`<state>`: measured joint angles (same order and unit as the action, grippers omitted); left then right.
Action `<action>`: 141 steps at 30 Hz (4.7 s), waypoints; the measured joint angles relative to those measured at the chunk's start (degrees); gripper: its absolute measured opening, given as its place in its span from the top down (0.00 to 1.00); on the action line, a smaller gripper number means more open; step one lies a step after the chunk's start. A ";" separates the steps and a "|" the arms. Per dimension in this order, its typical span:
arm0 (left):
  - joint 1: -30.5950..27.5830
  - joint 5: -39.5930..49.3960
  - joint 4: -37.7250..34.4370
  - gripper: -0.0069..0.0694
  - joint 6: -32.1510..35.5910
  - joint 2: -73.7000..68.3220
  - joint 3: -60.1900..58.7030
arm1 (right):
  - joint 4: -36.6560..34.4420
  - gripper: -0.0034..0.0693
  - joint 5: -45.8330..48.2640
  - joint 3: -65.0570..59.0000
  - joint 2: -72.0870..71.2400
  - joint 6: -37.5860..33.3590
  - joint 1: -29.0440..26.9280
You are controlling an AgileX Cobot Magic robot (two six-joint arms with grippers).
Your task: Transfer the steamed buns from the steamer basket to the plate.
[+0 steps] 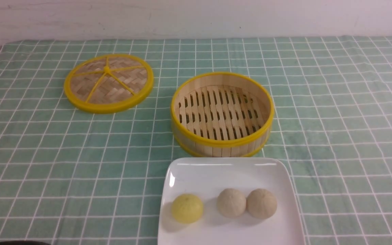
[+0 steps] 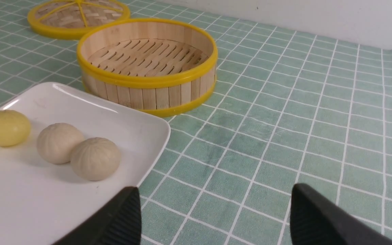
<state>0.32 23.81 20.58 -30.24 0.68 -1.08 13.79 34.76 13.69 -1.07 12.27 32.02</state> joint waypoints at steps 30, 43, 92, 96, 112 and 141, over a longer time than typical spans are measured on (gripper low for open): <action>0.00 -1.47 -14.20 0.45 23.27 0.00 -0.08 | -0.05 0.17 0.00 0.00 0.00 0.00 0.00; 0.00 -1.51 -14.26 0.45 22.01 0.00 -0.08 | -0.05 0.17 0.00 0.00 0.00 0.00 0.00; 0.00 -1.51 -14.10 0.45 21.80 0.00 -0.08 | -1.93 0.17 -8.02 -11.66 3.47 4.62 -36.57; 0.00 -1.51 -13.99 0.45 21.80 0.00 -0.08 | -4.14 0.17 -10.89 -14.03 3.49 5.76 -38.29; 0.00 -1.51 -13.38 0.45 21.80 0.00 -0.08 | -0.75 0.17 -13.33 -14.56 3.49 5.14 -38.53; 0.00 -1.51 -13.21 0.45 21.78 0.00 -0.08 | -14.18 0.17 -13.71 -14.56 3.49 -6.05 -38.53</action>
<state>0.32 22.30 7.38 -8.47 0.68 -1.16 -0.39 21.04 -0.87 2.42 6.22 -6.51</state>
